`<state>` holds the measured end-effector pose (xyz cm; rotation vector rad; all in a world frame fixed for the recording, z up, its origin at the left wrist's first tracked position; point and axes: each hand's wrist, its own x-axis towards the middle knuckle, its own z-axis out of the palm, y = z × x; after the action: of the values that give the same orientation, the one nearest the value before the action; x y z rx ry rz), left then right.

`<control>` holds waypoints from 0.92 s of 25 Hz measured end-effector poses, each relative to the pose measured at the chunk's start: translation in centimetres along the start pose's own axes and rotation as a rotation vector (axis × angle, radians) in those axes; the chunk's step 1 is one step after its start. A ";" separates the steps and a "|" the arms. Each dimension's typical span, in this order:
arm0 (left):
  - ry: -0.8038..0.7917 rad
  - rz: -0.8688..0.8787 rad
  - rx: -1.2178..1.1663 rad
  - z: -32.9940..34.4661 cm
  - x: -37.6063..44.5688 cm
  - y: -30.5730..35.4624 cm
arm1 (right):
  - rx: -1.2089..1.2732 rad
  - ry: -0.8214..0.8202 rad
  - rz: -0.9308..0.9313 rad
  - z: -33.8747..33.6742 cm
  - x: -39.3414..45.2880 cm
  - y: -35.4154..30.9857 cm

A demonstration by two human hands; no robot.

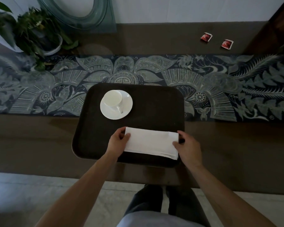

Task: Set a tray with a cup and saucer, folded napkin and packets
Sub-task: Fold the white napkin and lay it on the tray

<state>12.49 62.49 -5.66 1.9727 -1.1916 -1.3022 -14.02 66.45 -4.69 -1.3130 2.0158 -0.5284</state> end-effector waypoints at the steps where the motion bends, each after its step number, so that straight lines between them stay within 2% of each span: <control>1: -0.003 -0.001 0.028 0.0 0.1 -0.1 | -0.038 0.015 -0.020 0.2 0.0 0.0; 17: 0.105 0.126 0.380 0.3 0.5 -0.8 | -0.561 0.010 -0.087 1.4 0.6 -0.7; 23: 0.091 0.111 0.450 0.1 0.8 -0.5 | -0.626 -0.032 -0.056 0.7 1.1 -1.1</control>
<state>12.76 62.07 -6.40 2.2008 -1.6324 -0.9350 -13.12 64.99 -4.83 -1.7204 2.2097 0.1256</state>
